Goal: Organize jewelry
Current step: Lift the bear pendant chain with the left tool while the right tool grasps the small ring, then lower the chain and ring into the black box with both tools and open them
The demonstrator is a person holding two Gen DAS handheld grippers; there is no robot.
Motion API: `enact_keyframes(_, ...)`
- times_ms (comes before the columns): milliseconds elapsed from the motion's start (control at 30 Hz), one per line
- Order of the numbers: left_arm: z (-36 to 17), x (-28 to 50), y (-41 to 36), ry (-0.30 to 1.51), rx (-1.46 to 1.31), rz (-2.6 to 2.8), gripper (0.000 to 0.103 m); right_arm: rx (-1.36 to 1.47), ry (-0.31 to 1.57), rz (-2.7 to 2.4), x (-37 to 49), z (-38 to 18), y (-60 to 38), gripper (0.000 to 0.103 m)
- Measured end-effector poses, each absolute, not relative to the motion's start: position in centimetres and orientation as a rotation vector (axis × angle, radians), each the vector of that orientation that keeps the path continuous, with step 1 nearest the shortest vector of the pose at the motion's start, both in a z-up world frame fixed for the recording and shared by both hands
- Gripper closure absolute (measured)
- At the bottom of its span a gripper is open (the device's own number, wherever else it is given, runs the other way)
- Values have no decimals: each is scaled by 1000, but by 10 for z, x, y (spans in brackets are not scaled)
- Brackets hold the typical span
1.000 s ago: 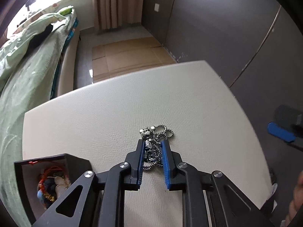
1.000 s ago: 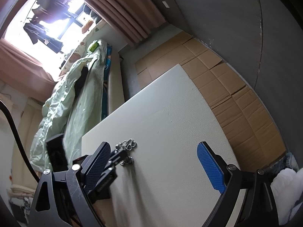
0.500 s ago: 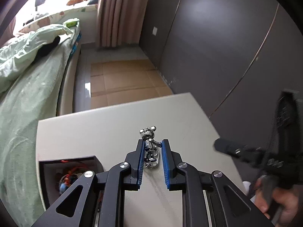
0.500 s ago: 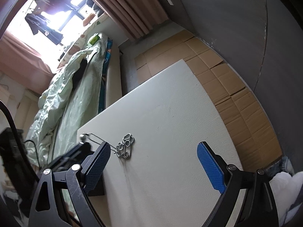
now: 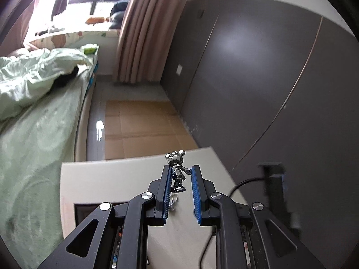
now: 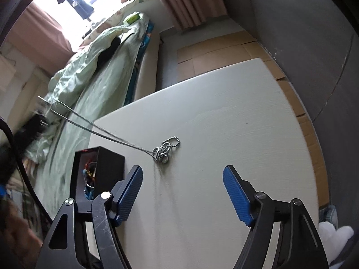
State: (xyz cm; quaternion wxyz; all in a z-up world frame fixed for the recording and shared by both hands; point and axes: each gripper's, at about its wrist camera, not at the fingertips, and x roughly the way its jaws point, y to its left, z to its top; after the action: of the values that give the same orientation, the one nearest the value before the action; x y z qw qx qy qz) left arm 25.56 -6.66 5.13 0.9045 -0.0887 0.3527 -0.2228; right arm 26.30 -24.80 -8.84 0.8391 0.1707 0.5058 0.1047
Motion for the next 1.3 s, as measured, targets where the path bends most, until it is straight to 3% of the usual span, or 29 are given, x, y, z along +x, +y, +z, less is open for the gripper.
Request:
enact_keyframes(133,73,247,-59,672,-206,-468,85,364,1074,223,264,-91,-244,31)
enact_keyframes(500,128,217,-40,515,-255,-481,85,339,1128,257,281,-108,-221,67)
enact_keyframes(1067,142,214,-7,456,-327,-453,85,82,1143,149,292,-119,-172,71)
enact_keyframes(1133,144,213,-3,446,-329,-447,85,27,1136,125,291,-120,-166,77)
enact_keyframes(1167,146,211,-1,439,-330,-443,85,1,1134,114,291,-120,-164,88)
enact_keyframes(1300,155,205,7,410,-328,-428,85,-5,1139,146,289,-118,-160,89)
